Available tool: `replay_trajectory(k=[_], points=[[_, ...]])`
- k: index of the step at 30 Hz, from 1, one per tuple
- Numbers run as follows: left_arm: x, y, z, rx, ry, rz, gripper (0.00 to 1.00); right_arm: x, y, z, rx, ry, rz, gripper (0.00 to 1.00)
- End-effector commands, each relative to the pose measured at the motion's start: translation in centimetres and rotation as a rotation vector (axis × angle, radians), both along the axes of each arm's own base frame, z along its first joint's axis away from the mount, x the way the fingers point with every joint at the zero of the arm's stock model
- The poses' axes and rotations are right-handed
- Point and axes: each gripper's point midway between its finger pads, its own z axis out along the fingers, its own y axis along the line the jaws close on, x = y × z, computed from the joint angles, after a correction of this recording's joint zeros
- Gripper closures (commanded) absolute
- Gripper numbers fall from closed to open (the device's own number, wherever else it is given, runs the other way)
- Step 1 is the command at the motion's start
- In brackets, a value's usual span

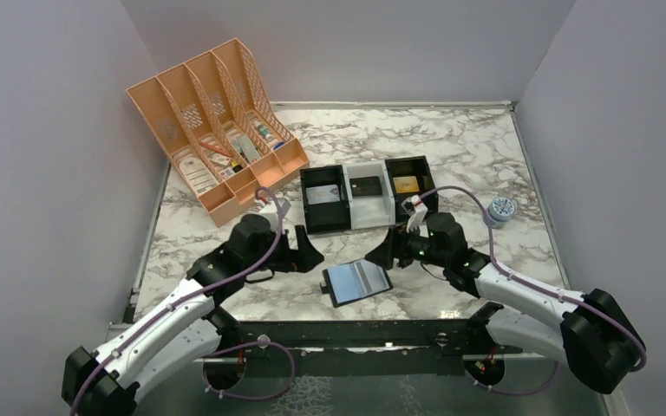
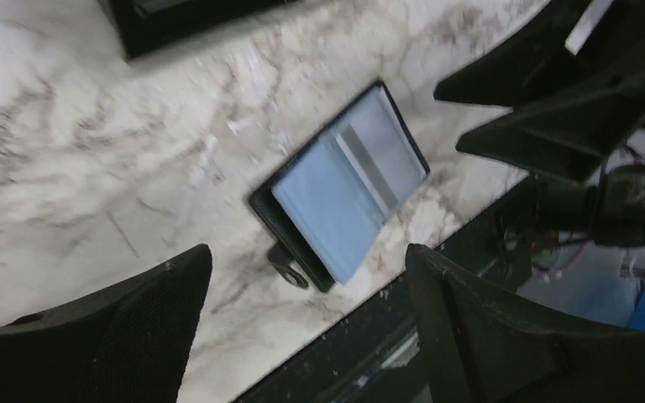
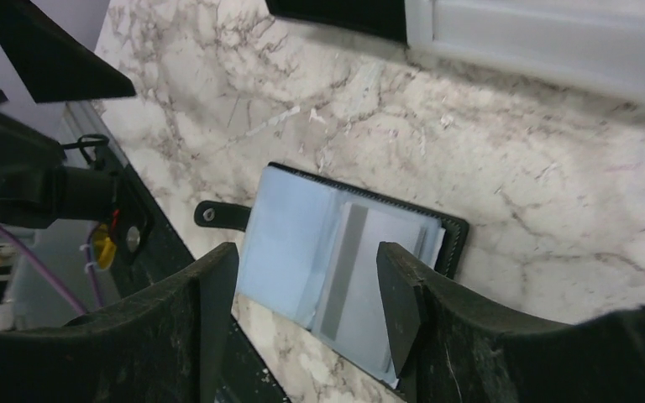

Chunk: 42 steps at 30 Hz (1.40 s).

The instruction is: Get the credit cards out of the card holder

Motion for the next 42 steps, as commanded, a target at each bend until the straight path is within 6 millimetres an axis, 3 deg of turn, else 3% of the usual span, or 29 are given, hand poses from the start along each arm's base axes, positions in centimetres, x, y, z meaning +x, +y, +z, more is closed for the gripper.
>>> replay_trajectory(k=[1, 4, 11, 24, 42], points=[[-1.8, -3.4, -1.0, -0.036, 0.027, -0.018, 0.13, -2.4, 1.2, -0.9, 0.066, 0.105, 0.098, 0.41], [-2.6, -4.3, -2.6, 0.002, 0.055, -0.010, 0.17, -2.8, 1.0, -2.0, 0.044, 0.140, 0.105, 0.45], [-3.2, -5.7, -3.9, 0.007, 0.080, 0.020, 0.23, -2.8, -0.2, -3.5, -0.046, 0.166, 0.066, 0.48], [-4.3, -7.9, -6.8, 0.059, 0.138, -0.004, 0.36, -3.1, -0.7, -4.4, -0.094, 0.200, 0.064, 0.51], [-4.3, -7.5, -10.9, 0.182, 0.168, 0.016, 0.60, -3.2, -0.2, -5.0, -0.095, 0.225, 0.093, 0.55]])
